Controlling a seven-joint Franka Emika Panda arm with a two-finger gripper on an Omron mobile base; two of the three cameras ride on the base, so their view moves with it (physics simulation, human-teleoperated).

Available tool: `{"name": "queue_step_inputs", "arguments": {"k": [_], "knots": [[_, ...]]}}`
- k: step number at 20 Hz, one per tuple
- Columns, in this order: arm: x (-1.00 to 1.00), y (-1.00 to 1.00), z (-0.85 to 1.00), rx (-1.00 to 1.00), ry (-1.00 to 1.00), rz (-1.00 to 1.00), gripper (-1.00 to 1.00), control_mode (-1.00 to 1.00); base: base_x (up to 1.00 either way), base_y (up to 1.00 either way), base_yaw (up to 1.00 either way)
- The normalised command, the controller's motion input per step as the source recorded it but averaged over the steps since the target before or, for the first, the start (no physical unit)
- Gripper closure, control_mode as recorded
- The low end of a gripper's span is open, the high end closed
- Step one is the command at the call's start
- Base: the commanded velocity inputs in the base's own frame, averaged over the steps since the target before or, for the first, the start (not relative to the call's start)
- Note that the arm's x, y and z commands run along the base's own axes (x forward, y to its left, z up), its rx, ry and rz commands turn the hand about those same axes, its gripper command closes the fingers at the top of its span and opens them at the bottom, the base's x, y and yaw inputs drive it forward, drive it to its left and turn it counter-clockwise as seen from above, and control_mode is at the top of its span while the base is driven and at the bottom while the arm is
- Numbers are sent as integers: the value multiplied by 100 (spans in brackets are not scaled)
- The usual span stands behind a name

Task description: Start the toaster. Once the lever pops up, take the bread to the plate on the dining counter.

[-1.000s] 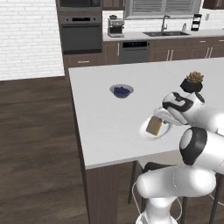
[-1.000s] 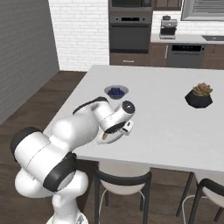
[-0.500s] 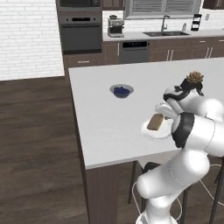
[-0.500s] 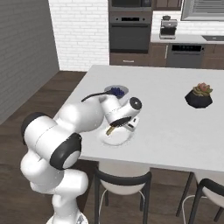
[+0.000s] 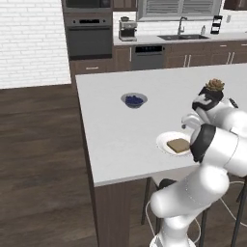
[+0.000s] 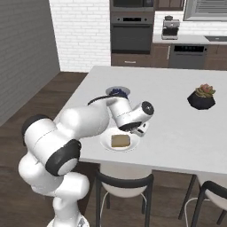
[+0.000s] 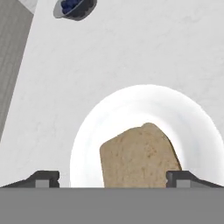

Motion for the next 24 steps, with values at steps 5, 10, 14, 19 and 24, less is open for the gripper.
{"name": "queue_step_inputs", "arguments": {"k": [5,10,14,19,24], "knots": [[-52,-6,24,-3,-5,-14,-100,-100,0,0,0],[-19,59,79,-18,-6,-10,-100,-100,0,0,0],[-24,74,76,-25,0,-2,-100,-100,0,0,0],[-40,54,53,-29,0,0,-100,-100,0,0,0],[-50,23,35,-28,0,0,-100,-100,0,0,0]]}}
